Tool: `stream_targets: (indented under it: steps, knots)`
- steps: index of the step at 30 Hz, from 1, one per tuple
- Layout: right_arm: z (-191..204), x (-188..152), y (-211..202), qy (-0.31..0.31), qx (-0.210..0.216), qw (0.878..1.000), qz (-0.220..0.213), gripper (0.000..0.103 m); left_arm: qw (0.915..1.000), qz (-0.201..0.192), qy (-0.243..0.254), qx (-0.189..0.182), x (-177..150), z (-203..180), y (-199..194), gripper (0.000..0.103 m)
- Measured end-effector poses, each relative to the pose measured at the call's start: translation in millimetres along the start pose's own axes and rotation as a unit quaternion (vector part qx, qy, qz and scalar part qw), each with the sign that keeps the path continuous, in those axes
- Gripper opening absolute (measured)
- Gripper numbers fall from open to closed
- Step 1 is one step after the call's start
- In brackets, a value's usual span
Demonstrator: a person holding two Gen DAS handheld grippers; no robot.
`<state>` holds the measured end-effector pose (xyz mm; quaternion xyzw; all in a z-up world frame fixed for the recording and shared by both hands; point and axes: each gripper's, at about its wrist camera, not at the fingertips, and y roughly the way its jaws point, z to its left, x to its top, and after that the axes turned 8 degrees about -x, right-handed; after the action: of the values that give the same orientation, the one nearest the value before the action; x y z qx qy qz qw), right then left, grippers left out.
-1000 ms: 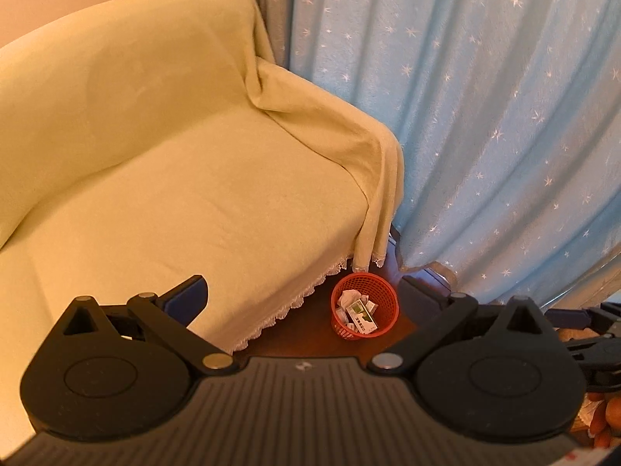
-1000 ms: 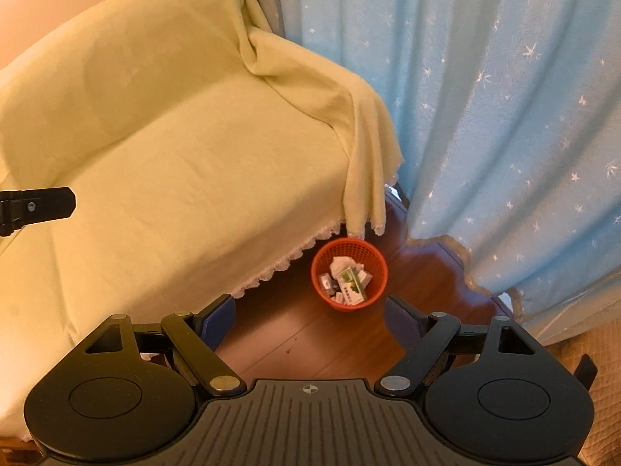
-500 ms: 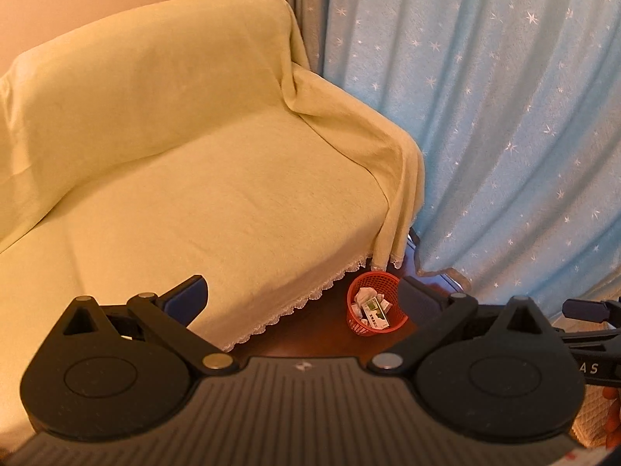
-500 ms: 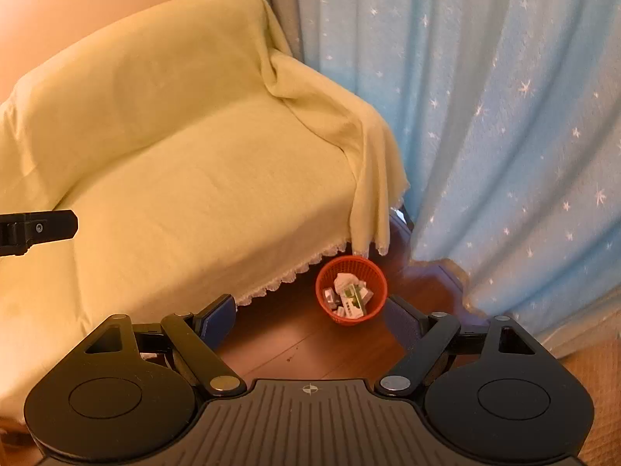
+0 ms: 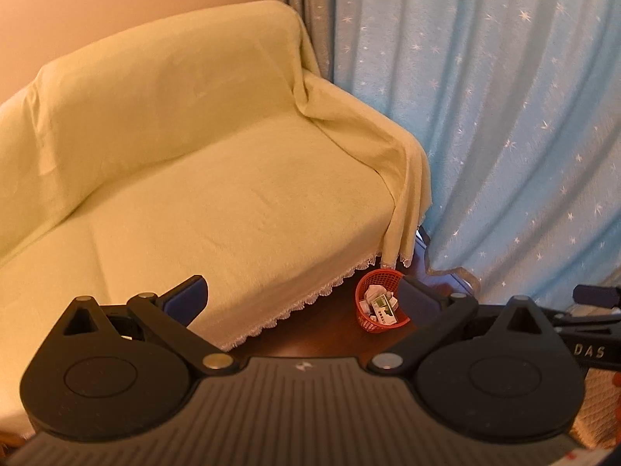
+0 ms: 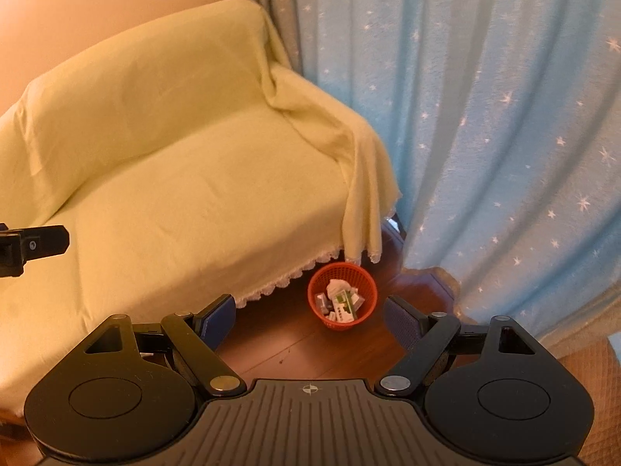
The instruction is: Organize objects
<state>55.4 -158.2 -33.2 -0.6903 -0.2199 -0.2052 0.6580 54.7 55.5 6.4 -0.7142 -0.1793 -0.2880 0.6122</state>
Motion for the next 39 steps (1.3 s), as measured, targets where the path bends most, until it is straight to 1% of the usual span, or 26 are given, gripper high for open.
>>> stream_targets:
  steps: [2, 6, 18, 27, 39]
  knots:
    - [0.0, -1.3, -3.1, 0.01, -0.002, 1.0, 0.001, 0.081, 0.9999, -0.002, 0.013, 0.002, 1.3, -0.5, -2.0, 0.102]
    - [4.7, -2.7, -9.1, 0.006, -0.009, 1.0, -0.004, 0.081, 0.9997, -0.009, 0.023, 0.002, 1.1, 2.5, -4.0, 0.102]
    - [13.0, -6.7, -15.1, -0.007, -0.016, 1.0, -0.01, 0.081, 0.9997, -0.01, 0.02, -0.001, -6.2, 12.6, -4.8, 0.102]
    - [18.5, -10.4, -11.5, -0.01, -0.017, 1.0, -0.001, 0.081, 0.9998, -0.002, 0.019, -0.005, -8.8, 17.5, -0.7, 0.102]
    - [19.0, -12.4, -10.9, -0.012, -0.018, 1.0, -0.002, 0.081, 0.9998, -0.002, 0.02, -0.004, -11.5, 23.2, 0.1, 0.102]
